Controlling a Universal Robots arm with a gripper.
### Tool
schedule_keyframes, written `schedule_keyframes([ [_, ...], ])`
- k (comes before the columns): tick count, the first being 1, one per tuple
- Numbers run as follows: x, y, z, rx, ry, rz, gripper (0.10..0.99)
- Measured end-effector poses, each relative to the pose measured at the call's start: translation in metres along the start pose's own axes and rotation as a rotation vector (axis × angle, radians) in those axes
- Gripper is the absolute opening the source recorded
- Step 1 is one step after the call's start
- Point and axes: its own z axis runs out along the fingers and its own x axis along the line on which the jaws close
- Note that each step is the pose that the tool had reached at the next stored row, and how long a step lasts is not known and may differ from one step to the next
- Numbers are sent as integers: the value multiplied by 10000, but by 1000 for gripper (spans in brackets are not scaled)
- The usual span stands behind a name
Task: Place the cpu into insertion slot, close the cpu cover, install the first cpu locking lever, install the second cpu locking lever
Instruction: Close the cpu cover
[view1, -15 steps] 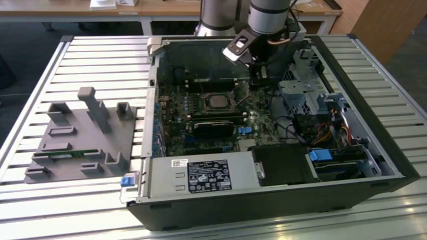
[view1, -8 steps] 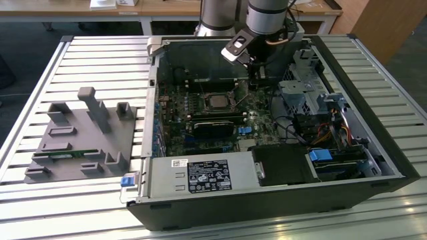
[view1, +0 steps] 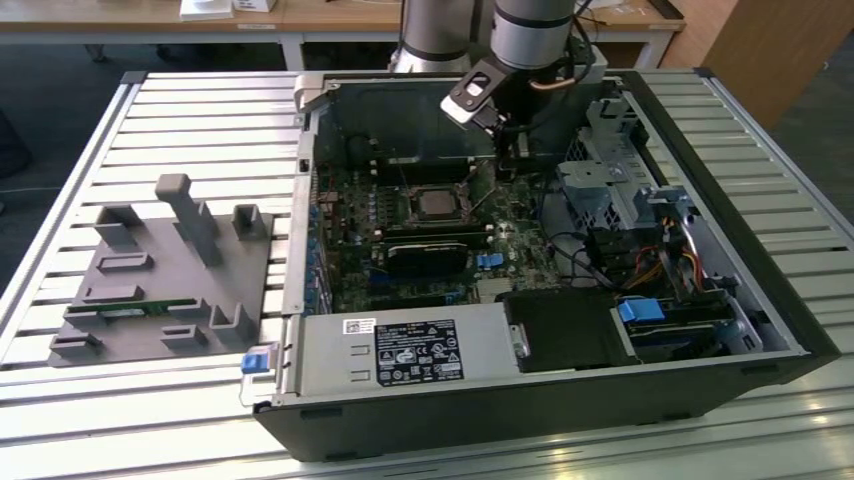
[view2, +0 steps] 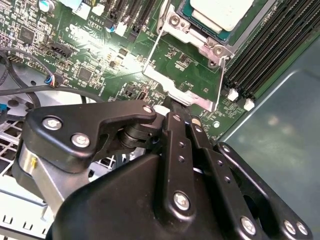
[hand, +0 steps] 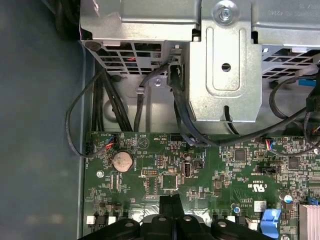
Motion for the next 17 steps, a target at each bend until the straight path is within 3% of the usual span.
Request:
schedule_keyframes([
  [17,0,-81,4,0,0,0,106],
])
